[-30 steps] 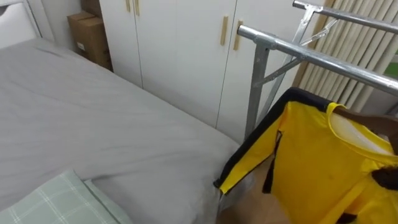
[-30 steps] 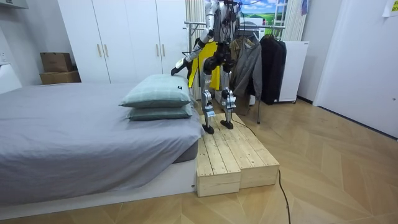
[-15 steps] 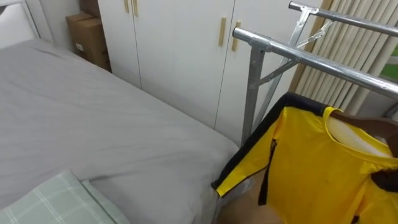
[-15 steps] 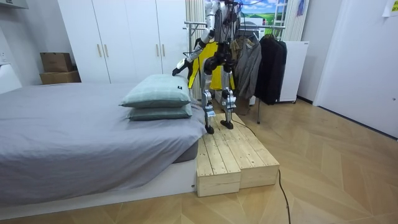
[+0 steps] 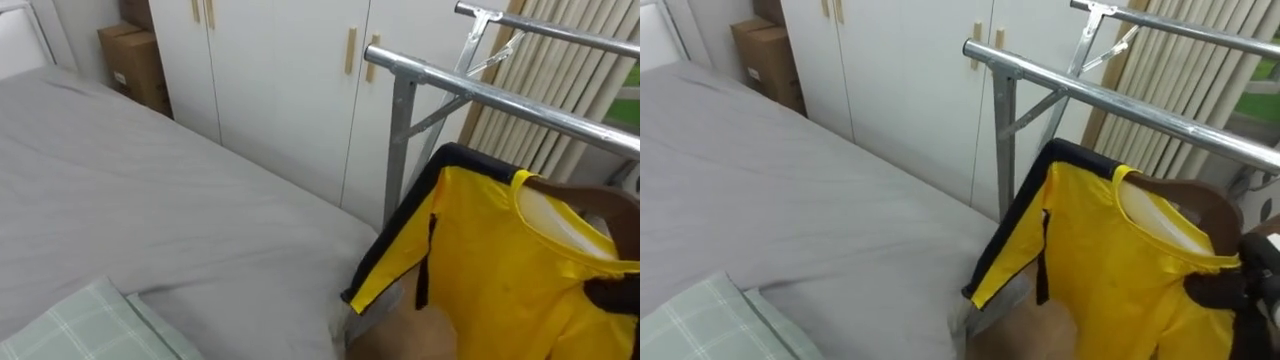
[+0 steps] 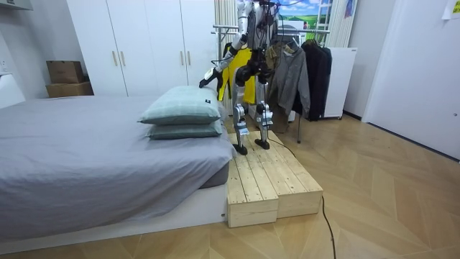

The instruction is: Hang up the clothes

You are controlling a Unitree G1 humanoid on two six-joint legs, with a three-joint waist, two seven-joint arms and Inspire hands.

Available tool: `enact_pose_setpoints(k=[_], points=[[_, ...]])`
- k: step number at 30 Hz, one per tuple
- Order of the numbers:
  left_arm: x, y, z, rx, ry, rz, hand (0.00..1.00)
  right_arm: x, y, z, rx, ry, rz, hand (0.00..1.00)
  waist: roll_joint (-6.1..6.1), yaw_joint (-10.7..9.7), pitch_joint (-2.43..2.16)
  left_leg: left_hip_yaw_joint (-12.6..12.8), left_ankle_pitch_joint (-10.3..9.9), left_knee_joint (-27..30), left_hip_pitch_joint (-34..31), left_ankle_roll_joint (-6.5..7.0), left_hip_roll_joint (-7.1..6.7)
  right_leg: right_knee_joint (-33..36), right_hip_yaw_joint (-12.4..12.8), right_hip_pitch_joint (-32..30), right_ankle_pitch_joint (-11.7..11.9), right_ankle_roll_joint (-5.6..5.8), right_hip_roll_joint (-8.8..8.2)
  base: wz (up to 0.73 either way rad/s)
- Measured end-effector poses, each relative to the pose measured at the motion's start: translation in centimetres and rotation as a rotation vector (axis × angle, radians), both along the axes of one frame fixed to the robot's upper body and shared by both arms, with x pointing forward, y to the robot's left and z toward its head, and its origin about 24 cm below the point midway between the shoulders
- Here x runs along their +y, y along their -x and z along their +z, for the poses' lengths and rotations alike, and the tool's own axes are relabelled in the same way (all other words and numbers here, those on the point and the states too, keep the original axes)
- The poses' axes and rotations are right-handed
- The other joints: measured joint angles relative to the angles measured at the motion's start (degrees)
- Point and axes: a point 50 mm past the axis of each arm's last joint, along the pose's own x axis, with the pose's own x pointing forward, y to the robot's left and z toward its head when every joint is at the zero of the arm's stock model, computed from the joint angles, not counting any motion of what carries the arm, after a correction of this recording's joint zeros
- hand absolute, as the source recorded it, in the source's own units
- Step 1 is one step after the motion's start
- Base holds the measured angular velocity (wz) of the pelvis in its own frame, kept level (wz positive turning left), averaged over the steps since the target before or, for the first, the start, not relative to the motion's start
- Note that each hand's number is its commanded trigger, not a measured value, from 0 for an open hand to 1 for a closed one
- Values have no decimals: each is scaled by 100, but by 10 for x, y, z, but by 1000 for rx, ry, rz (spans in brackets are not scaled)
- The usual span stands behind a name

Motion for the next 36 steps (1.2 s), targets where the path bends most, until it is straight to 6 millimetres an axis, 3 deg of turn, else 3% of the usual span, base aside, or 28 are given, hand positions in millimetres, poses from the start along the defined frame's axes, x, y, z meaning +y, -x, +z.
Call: enact_pose_setpoints(k=[6,14,30,36], points=[[-3,3,-3,2,23,29,0,1,-2,2,-28,10,-18,0,23,6,-42,74,28,-151,120,6,-27,3,66,30,2,2,-43,-6],[-2,13,-6,19,19,61,0,6,-2,5,-151,22,-107,0,-1,-35,-43,254,86,-449,305,13,-27,-39,224,26,-1,6,-78,-11],[-11,21,-13,-28,38,204,0,48,26,-26,-258,-13,-184,0,5,-185,-32,550,107,-689,343,48,-26,-106,358,-42,-1,34,-127,-5],[-15,22,-15,-26,52,217,0,53,37,-36,-262,-37,-203,0,132,-203,-45,605,109,-687,345,55,-29,-113,445,-91,9,51,-129,-3]])
